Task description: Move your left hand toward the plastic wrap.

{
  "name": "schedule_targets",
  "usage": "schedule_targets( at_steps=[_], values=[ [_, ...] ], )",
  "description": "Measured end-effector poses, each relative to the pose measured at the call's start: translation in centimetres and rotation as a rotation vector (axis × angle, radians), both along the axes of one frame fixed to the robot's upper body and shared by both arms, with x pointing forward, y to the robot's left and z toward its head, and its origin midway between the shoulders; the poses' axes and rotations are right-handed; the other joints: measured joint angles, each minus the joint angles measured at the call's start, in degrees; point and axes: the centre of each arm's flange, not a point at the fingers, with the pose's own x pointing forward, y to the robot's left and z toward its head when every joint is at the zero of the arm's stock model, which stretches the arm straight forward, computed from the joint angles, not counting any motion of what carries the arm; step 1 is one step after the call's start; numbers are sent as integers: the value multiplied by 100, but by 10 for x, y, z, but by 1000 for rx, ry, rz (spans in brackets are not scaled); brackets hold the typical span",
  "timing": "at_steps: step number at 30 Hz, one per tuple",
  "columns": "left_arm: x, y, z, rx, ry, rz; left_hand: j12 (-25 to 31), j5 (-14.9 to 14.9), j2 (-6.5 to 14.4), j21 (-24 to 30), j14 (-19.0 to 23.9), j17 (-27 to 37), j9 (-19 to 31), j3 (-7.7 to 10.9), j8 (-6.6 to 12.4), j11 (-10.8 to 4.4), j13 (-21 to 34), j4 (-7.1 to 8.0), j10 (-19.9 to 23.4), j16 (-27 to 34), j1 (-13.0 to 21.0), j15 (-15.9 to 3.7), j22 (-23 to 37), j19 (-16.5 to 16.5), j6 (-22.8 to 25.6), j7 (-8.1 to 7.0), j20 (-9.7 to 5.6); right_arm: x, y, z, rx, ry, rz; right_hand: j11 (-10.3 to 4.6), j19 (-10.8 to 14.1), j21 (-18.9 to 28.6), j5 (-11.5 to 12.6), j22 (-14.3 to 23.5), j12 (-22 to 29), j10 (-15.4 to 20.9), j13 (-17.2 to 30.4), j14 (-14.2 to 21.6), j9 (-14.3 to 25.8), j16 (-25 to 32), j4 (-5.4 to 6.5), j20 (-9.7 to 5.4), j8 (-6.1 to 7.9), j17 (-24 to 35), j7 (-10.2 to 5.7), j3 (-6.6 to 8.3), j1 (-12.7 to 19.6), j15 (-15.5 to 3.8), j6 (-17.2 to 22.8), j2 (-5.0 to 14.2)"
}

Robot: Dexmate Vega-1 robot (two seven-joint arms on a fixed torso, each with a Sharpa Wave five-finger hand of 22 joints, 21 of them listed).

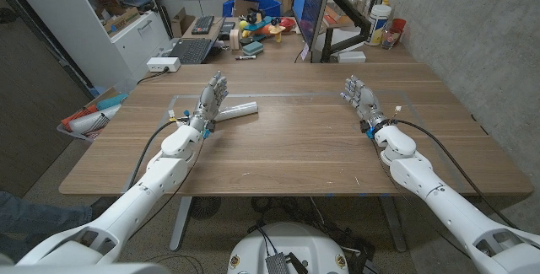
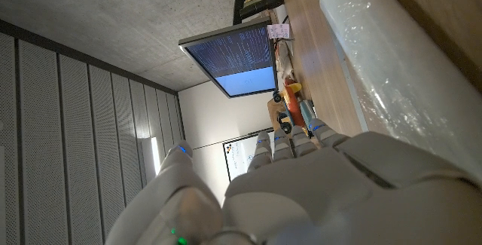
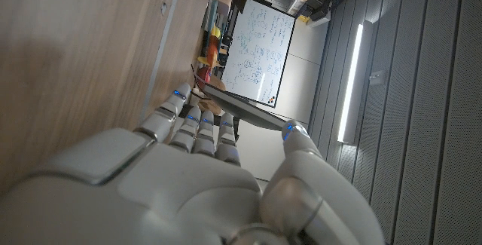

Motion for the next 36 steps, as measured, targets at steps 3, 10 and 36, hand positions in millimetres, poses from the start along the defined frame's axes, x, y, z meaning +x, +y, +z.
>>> schedule_targets(
  at_steps=[3,10,36],
  values=[
    [-1,0,1,11,-6,-5,0,0,0,0,0,0,0,0,0,0,0,0,0,0,0,0,0,0,0,0,0,-2,3,-2,-9,-12,-1,0,0,0,0,0,0,0,0,0,0,0,0,0,0,0,0,0,0,0,0,0],
    [0,2,4,20,-17,-9,0,0,23,0,0,-1,0,23,0,0,27,-24,1,1,22,0,0,0,0,0,0,-2,7,0,-6,-24,0,-30,0,0,0,-1,0,31,-1,0,-1,0,0,0,0,0,0,0,0,0,0,0],
    [-9,8,7,38,-38,0,0,-44,98,-24,1,-2,-1,46,0,0,26,-47,1,0,97,1,-1,1,10,9,0,7,12,2,-13,-24,8,-31,-1,0,0,-1,-2,30,-2,-1,-2,0,0,0,0,-16,-21,0,0,-1,20,0]
  ],
)
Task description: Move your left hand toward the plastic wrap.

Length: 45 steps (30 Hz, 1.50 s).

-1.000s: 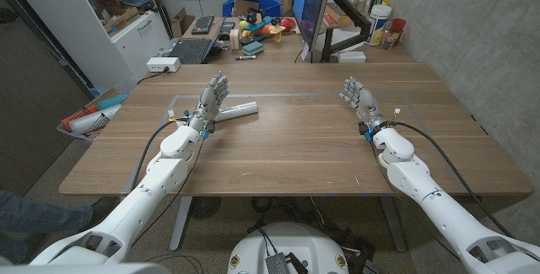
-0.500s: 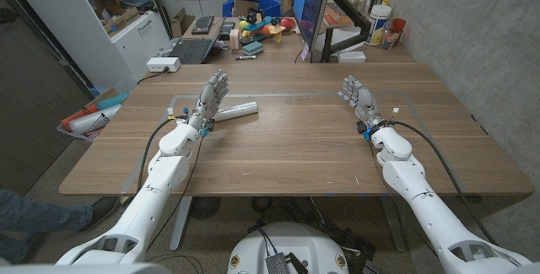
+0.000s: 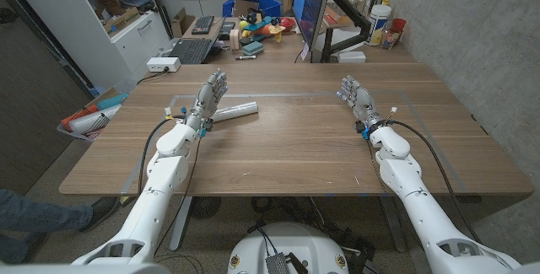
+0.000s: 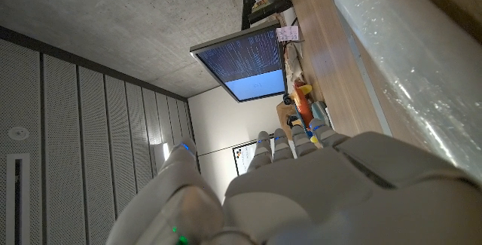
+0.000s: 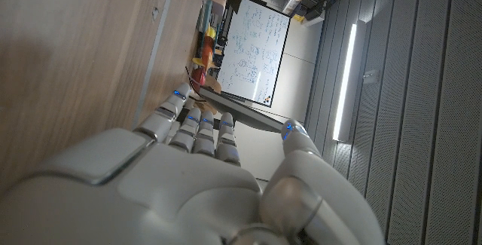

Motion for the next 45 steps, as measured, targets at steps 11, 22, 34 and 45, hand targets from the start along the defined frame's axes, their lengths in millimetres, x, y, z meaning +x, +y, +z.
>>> schedule_targets(
  at_steps=[11,22,34,45],
  values=[
    [-7,3,-1,11,-11,5,0,-2,0,-22,22,0,0,18,0,12,0,-17,55,0,0,-22,0,22,56,8,22,3,2,-1,3,5,2,0,0,0,0,-1,-1,0,0,0,0,0,-1,0,0,-27,-2,-1,0,0,2,0],
    [-16,13,-3,9,-32,30,0,-42,23,-44,84,0,-1,17,0,-18,-1,-17,85,-1,23,-23,28,44,64,-1,43,6,5,1,4,5,5,0,0,0,0,-1,-1,62,-1,20,-1,0,-25,0,0,-26,-73,-25,30,-20,30,30],
    [-22,23,-5,9,-39,52,0,-42,-8,-69,113,-1,-1,41,0,-5,-1,-41,100,-1,54,-53,27,54,107,-20,54,9,6,4,6,3,5,0,0,0,0,-1,-1,61,-1,20,-1,0,-48,0,0,-53,-72,-49,30,-20,30,30],
    [-24,30,-7,19,-39,64,0,-88,15,-68,113,-1,-1,16,0,-19,-1,-65,147,-1,76,-53,27,54,140,-17,54,10,6,5,16,-3,5,-1,0,0,0,-1,-1,61,-1,20,-1,0,-48,0,0,-53,-72,-49,30,-20,29,30]
  ],
)
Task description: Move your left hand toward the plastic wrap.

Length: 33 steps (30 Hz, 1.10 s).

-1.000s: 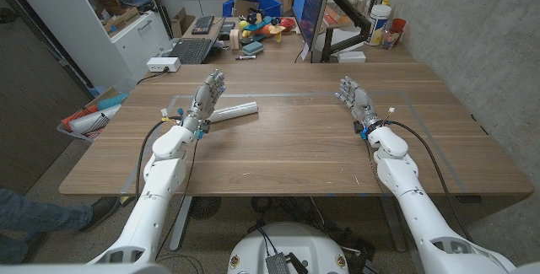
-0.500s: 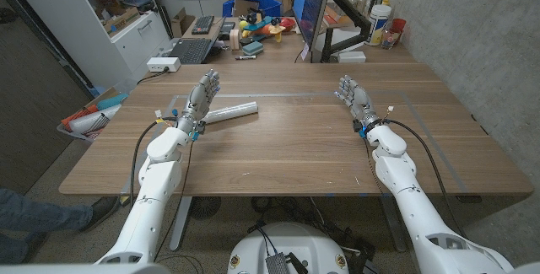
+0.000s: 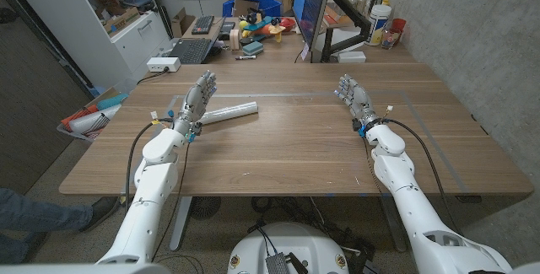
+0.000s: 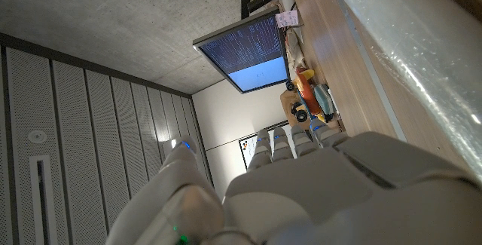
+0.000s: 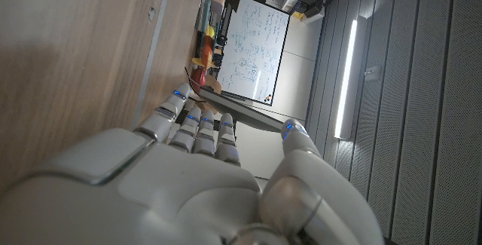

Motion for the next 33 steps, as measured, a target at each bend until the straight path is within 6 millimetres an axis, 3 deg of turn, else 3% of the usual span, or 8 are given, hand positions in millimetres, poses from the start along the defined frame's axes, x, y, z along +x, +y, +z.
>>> schedule_targets(
  at_steps=[11,23,33],
  values=[
    [-3,5,-1,19,0,18,0,0,0,0,12,0,0,2,0,0,0,-1,0,0,0,-12,0,30,15,-16,30,2,0,-1,9,0,2,-31,0,0,0,0,0,31,0,0,0,0,-1,0,0,-27,0,-1,0,0,0,0],
    [-10,11,0,61,-18,82,0,-38,30,-42,122,-1,28,72,0,-113,-1,-118,113,0,183,-65,-1,95,189,-189,155,3,-1,-1,20,-4,4,-31,0,0,0,0,0,30,0,0,0,0,-24,0,0,-27,1,-24,-40,0,0,40],
    [-14,14,2,84,-38,123,0,-38,54,-80,131,0,28,109,44,-125,18,-191,184,0,248,-74,-1,102,251,-190,162,3,0,0,22,-5,7,-30,32,0,0,0,0,30,-1,0,0,0,-23,32,0,-50,1,-24,-38,0,0,41]
  ],
)
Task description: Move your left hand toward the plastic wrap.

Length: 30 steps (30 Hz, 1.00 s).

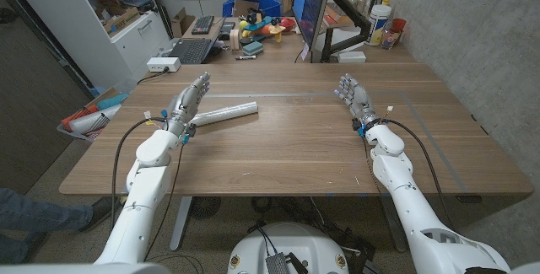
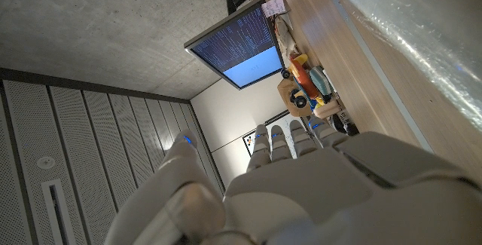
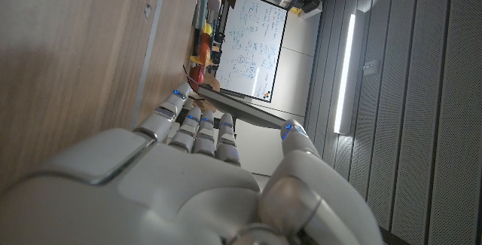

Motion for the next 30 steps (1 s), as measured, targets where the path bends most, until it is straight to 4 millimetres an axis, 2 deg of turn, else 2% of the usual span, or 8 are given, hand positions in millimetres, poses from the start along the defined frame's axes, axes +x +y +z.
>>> schedule_targets(
  at_steps=[30],
  values=[
    [-13,14,9,129,-34,161,0,-49,98,-43,106,0,-1,65,0,-9,9,-110,52,0,203,22,0,0,133,-10,-1,0,3,3,-9,-11,-3,10,83,0,0,-9,0,52,0,63,0,0,-23,-22,0,-30,0,-24,37,0,0,36]
  ],
)
